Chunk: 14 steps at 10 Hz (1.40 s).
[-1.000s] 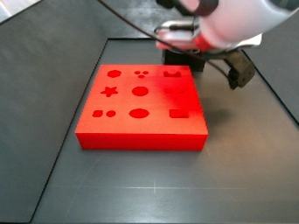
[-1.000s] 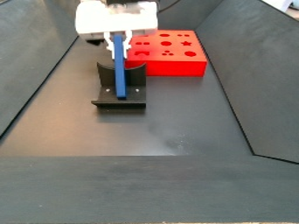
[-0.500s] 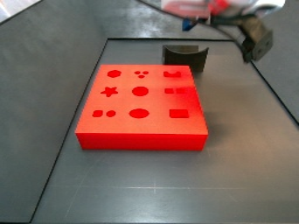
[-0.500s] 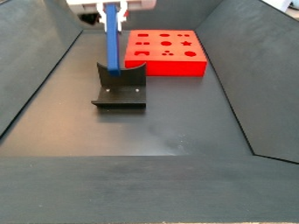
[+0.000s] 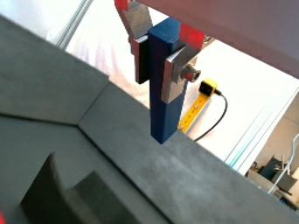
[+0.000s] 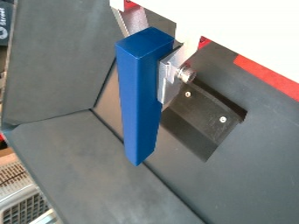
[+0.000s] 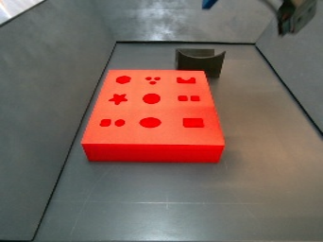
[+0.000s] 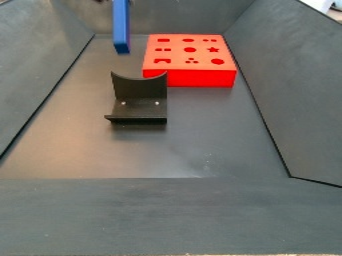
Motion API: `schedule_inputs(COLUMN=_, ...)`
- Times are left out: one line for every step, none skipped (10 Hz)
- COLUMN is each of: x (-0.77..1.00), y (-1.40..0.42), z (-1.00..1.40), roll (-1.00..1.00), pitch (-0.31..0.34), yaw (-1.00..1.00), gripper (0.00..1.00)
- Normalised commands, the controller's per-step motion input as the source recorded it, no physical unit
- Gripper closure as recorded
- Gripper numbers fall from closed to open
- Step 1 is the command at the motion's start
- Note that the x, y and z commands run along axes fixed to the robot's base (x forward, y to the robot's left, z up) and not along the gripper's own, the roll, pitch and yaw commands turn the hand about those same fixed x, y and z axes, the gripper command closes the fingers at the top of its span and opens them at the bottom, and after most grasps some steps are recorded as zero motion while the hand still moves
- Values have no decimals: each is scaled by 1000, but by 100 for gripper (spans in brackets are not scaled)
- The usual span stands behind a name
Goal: Pick up the rectangle object. Move up. Place the rectangle object on the fixture. Regrasp the rectangle object. Move to above the board. Insert the rectangle object.
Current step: Move to above the board.
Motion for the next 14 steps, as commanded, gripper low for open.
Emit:
schedule_inputs(x=74, y=-37, z=1000, roll=-33, pitch=131, yaw=121, gripper=100)
schedule_inputs(x=71, y=-40, z=1000, roll=-36, pitch=113, yaw=131, gripper=100)
schedule_inputs(x=63, y=-43, z=1000, roll=-34, pitch=92, yaw=132, gripper=100)
schedule_inputs(x=58, y=-39, z=893, roll=-36, pitch=82, yaw=131, gripper=100)
schedule_inputs(x=44, y=-29, z=659, roll=-36, pitch=70, yaw=121, gripper=100)
schedule_inputs(x=33, y=-26, z=544, roll=-37, pitch=61, yaw=116, gripper=100)
schedule_inputs(x=22, y=-22, z=310, roll=-41, pitch=48, yaw=106, gripper=100)
schedule_inputs(x=-868, y=-1000, z=155, roll=-1000, pitch=-50, yaw=-39, gripper=100)
schedule_inputs(x=-880, y=-1000, z=130, roll=-1000, pitch=-63, yaw=-42, gripper=100)
schedule_inputs(x=-946, y=-1000, z=143, roll=-1000, pitch=-89, yaw=-39, gripper=100)
schedule_inputs(x=-998, y=-1000, z=118, roll=-1000, pitch=-104, yaw=-38, gripper=100)
schedule_inputs(x=-1000, y=-982, z=128, roll=-1000, pitch=-111, yaw=-39, gripper=100)
schedule_inputs(x=-1000, y=-946, z=117, roll=-1000, pitch=-119, yaw=-39, gripper=100)
schedule_inputs(x=-743, y=-653, z=72, roll=-1000, pitch=-122, yaw=-41, gripper=100)
